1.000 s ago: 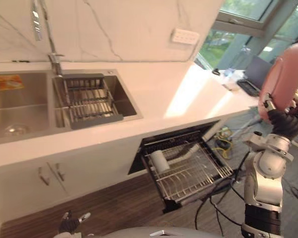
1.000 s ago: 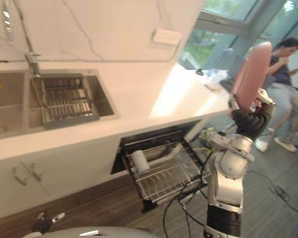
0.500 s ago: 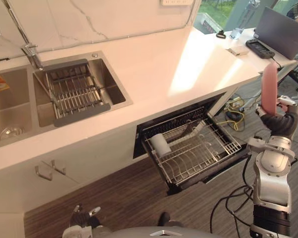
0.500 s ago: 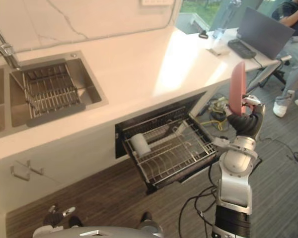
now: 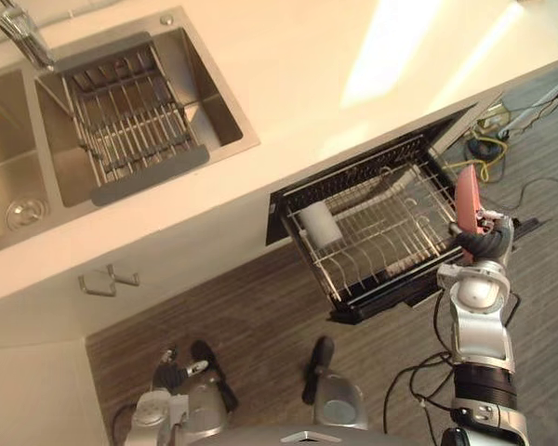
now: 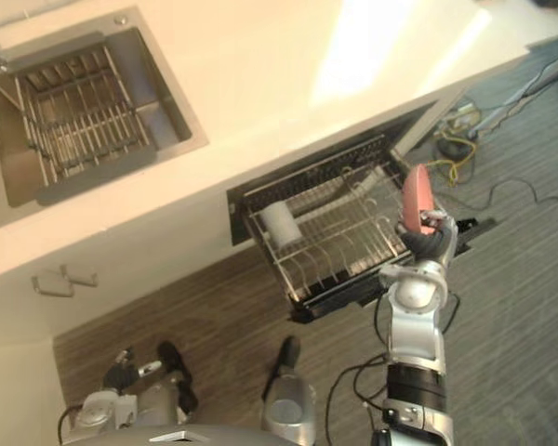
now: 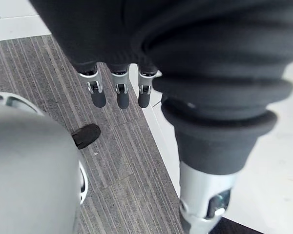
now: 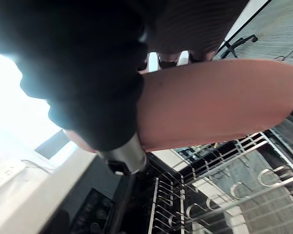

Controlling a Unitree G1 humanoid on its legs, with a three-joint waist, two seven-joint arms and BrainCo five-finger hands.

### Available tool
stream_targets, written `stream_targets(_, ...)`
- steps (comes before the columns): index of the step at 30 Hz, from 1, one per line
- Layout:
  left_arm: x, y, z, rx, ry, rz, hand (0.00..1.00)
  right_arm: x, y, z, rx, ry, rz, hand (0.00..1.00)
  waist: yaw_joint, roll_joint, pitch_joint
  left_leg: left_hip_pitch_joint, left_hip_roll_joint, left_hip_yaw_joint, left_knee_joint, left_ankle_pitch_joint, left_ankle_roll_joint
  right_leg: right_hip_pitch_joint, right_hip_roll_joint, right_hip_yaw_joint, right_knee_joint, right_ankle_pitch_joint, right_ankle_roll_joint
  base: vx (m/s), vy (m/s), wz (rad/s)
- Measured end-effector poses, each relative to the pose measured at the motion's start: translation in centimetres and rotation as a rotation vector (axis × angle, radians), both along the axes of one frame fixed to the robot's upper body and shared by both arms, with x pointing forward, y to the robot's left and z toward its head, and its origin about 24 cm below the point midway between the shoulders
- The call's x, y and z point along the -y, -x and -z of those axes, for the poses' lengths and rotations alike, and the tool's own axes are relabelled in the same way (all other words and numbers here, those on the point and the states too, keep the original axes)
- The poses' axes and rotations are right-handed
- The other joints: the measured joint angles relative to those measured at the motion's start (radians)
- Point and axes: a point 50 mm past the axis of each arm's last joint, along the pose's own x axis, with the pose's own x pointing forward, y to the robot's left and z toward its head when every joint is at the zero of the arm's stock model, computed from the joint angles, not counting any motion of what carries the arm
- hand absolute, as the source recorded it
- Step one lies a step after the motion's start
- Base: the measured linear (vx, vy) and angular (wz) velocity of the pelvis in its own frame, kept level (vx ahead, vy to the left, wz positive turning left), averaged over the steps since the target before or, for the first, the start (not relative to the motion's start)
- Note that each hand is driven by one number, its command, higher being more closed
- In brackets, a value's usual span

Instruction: Walk over to the sink, pick up the cup, carry it to the dishwasher, place the cup inside the dishwasher, then close the dishwasher door

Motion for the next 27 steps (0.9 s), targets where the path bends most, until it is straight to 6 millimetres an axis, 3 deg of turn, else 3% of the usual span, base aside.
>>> stream_targets(2,0.1,-0.3,-0.2,0.012,0.006,0.011,0.00,-0.1,-0.4,0.6,-0.040,0.014,-0.003,1.00,0.005,0.006,0.014,-0.014,-0.006,-0.015,0.000,0.001,0.003,-0.016,-0.009,0.000,0.014,-0.004,0.002,-0.03,0.024,0.09)
stream_targets(9,0.4,-1.5,-0.7,0.053,0.015,0.036,0.00,-0.7,-4.0,-0.9,-0.059,0.071,-0.072,1.00,0.027,0.045,0.067,-0.060,-0.029,-0.044,0.000,0.014,0.022,-0.064,-0.044,-0.010,0.063,-0.015,0.006,-0.05,0.020,0.13)
stream_targets(14,0.7,-2.0,-1.0,0.076,0.033,0.062,0.00,-0.5,-5.3,0.4,-0.174,0.089,-0.115,1.00,0.037,0.056,0.082,-0.067,-0.055,-0.089,0.000,0.016,0.025,-0.065,-0.074,-0.016,0.086,-0.021,0.014,-0.01,0.035,0.15)
stream_targets(20,1.2,-2.0,-1.1,0.084,0.058,0.083,0.00,0.5,-6.8,-0.4,-0.225,0.138,-0.119,1.00,0.045,0.108,0.111,-0.087,-0.082,-0.123,-0.006,0.021,0.032,-0.099,-0.115,-0.015,0.145,-0.039,0.023,-0.06,0.015,0.11)
stream_targets(27,1.5,-2.2,-1.2,0.095,0.063,0.121,0.00,2.6,-7.7,-1.9,-0.260,0.189,-0.049,1.00,0.052,0.130,0.126,-0.108,-0.102,-0.124,-0.006,0.029,0.042,-0.133,-0.143,-0.004,0.171,-0.037,0.025,-0.03,0.001,0.02)
